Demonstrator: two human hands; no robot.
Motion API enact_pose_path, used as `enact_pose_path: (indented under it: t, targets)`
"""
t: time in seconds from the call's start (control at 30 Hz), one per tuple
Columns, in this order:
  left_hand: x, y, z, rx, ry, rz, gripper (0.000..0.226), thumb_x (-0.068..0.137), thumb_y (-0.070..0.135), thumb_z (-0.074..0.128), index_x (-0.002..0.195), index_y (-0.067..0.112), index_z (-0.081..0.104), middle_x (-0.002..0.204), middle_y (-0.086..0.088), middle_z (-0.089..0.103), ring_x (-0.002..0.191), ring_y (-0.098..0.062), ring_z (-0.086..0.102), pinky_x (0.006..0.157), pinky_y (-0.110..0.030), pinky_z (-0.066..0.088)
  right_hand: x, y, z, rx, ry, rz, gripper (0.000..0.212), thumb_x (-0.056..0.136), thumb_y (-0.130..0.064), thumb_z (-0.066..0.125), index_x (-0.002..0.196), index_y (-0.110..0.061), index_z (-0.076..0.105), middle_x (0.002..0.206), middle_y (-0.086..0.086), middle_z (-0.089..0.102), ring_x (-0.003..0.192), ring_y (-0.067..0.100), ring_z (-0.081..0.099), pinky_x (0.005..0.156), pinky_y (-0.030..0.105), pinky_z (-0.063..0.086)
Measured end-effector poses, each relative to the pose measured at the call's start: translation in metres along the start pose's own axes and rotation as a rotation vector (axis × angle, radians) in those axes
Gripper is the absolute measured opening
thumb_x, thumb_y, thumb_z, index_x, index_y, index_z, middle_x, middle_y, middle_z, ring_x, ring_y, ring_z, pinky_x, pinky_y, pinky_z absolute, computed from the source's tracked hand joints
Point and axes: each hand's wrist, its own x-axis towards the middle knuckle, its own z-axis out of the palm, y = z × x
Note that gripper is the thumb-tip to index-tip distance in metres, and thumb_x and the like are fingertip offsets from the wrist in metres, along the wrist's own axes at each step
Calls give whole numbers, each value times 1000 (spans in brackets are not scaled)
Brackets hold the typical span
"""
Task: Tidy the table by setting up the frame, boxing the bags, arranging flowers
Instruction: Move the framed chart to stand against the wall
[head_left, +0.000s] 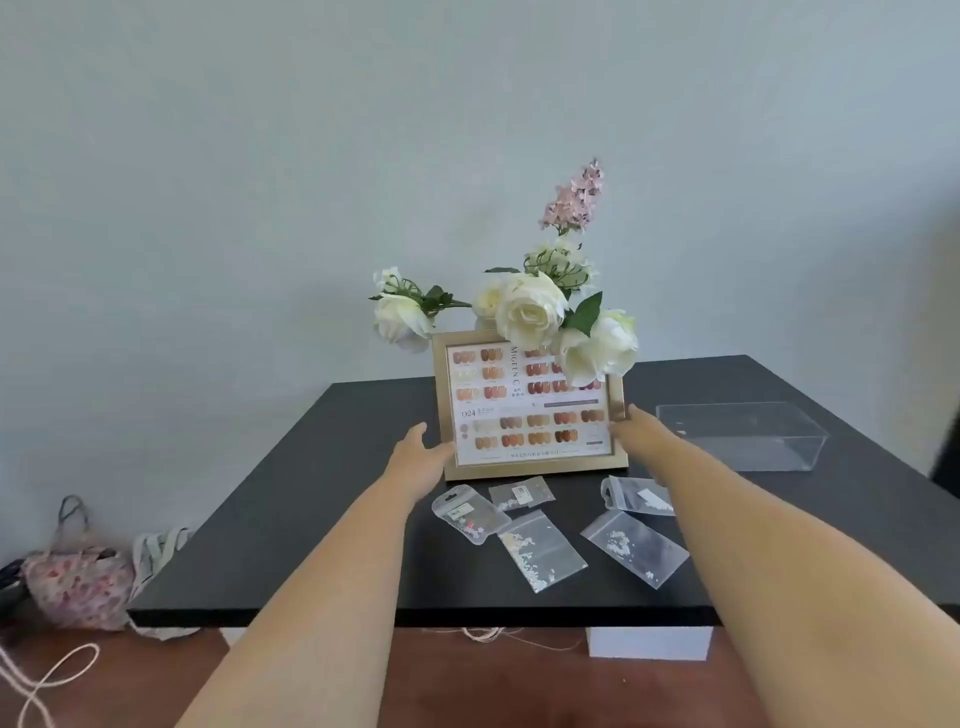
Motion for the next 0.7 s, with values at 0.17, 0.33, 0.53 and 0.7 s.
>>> enact_pose_path:
  t: [0.17, 0.33, 0.53, 0.7]
  targets:
    - [24, -1, 21, -220, -64, -5, 79, 94, 58, 50, 158, 29, 14, 160, 4, 32, 144, -21, 34, 113, -43, 29, 19, 20, 4, 251, 127, 37, 49, 100, -16, 42, 148, -15, 38, 150, 5, 43, 133, 27, 42, 107, 37, 34]
    - [52, -18, 32, -393, -53, 26, 52, 102, 41, 45, 152, 39, 28, 131, 10, 63, 121, -17, 59, 100, -38, 45, 37, 30, 10, 389, 177, 33, 39, 99, -18, 43, 136, -20, 55, 118, 2, 64, 93, 21, 58, 79, 32, 50]
    - [68, -36, 26, -564, -31, -46, 38, 106, 24, 43, 137, 42, 54, 119, 14, 70, 115, -15, 64, 97, -42, 52, 46, 32, 11, 427, 183, 45, 25, 99, -22, 51, 120, -26, 65, 108, -1, 69, 99, 23, 64, 83, 42, 56]
    - [60, -33, 2, -584, 22, -90, 35, 105, 28, 44, 130, 49, 58, 108, 18, 71, 100, -13, 65, 74, -41, 57, 37, 20, 24, 389, 127, 17, 20, 98, -22, 54, 114, -29, 63, 102, -4, 69, 96, 22, 66, 73, 39, 58]
